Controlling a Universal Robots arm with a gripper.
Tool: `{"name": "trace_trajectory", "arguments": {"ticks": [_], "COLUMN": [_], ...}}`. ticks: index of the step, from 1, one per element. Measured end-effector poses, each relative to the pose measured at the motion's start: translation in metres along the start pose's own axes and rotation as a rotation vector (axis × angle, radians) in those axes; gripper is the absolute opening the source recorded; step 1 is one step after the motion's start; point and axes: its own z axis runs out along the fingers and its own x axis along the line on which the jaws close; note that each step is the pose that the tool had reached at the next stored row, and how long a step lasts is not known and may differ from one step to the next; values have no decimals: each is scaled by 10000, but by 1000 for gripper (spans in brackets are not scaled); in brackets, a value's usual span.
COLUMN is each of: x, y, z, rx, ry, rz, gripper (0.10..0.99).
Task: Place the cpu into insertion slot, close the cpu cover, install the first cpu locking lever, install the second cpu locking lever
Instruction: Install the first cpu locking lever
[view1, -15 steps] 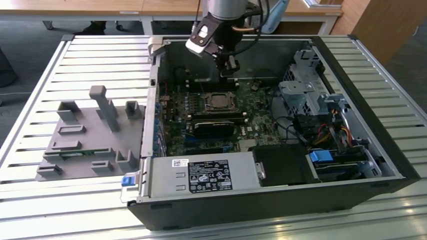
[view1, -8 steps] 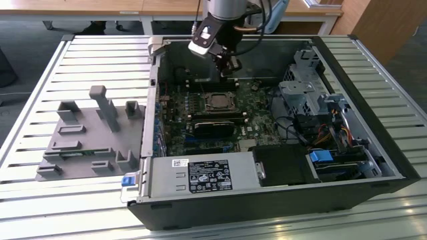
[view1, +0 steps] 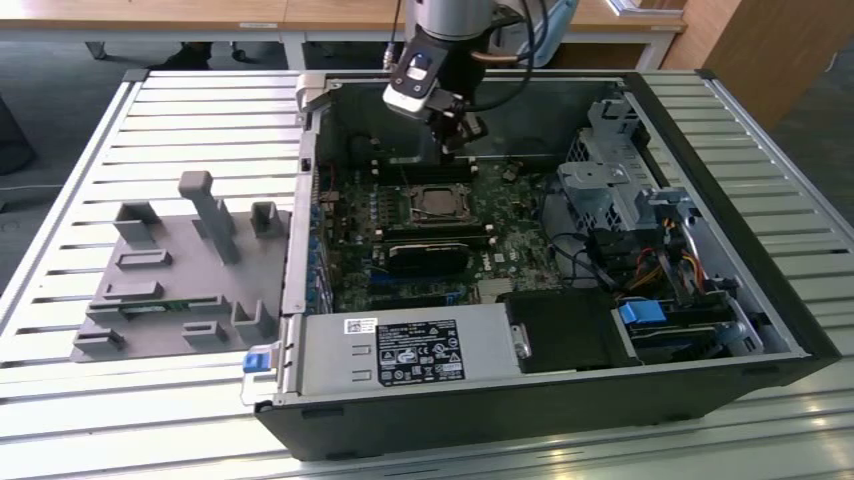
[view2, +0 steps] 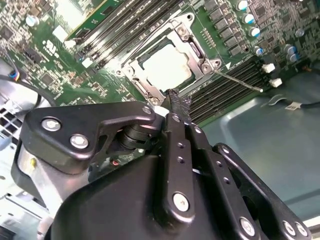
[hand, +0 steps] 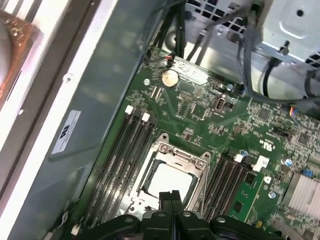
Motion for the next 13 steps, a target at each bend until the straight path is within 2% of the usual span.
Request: {"name": "trace_trajectory", "arguments": {"ticks": [13], "x": [0], "y": [0], "z": [0], "rx": [-15], "ry": [44], "rz": [-1169], "gripper": [122]}}
